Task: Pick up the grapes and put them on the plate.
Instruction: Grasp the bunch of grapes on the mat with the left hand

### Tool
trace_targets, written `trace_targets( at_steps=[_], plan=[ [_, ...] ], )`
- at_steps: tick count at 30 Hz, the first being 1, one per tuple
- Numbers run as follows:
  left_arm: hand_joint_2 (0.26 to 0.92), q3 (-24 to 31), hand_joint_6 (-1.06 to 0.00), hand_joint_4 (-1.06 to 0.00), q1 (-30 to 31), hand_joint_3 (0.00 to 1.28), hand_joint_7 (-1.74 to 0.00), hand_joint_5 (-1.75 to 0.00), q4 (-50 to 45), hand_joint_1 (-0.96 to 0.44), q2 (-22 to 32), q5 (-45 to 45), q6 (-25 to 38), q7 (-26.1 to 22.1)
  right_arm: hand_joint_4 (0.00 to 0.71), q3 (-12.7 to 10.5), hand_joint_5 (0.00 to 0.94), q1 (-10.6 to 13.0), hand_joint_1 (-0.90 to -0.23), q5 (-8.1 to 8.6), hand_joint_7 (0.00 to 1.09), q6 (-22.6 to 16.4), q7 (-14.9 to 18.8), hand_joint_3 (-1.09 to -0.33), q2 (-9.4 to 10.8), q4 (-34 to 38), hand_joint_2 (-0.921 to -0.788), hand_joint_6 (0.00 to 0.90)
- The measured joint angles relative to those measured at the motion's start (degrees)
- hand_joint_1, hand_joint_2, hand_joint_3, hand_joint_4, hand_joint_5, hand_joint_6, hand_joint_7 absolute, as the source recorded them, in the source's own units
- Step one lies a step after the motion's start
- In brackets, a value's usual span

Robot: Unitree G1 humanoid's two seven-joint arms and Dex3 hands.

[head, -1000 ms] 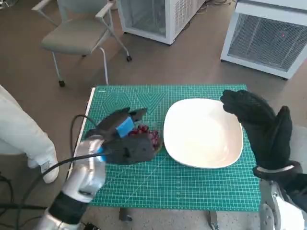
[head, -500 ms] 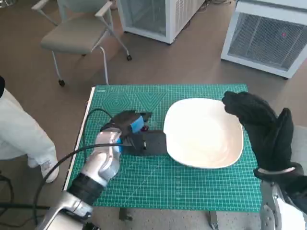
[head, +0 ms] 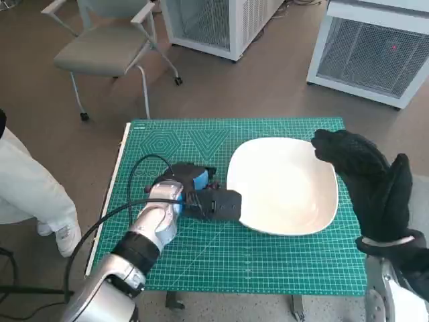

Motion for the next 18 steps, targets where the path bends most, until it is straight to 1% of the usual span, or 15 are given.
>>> trace_targets(
  at_steps=[5, 18],
  plan=[
    [0.788, -0.5, -0.36, -0.17, -1.0, 0.01, -0.01, 0.00, 3.4, -0.09, -0.7, 0.0, -0.5, 1.1, 0.306, 0.0, 0.319, 0.4, -0.533, -0.07, 0.87, 0.0, -0.1, -0.586, -0.2, -0.3, -0.921, 0.129],
    [0.808, -0.4, -0.37, -0.22, -2.0, 0.01, -0.01, -0.02, 7.7, -0.07, -1.5, -0.9, -2.2, 3.3, 0.307, -0.1, 0.319, 0.6, -0.536, -0.09, 0.87, 0.0, -0.2, -0.586, -0.5, -0.7, -0.921, 0.121]
  ],
)
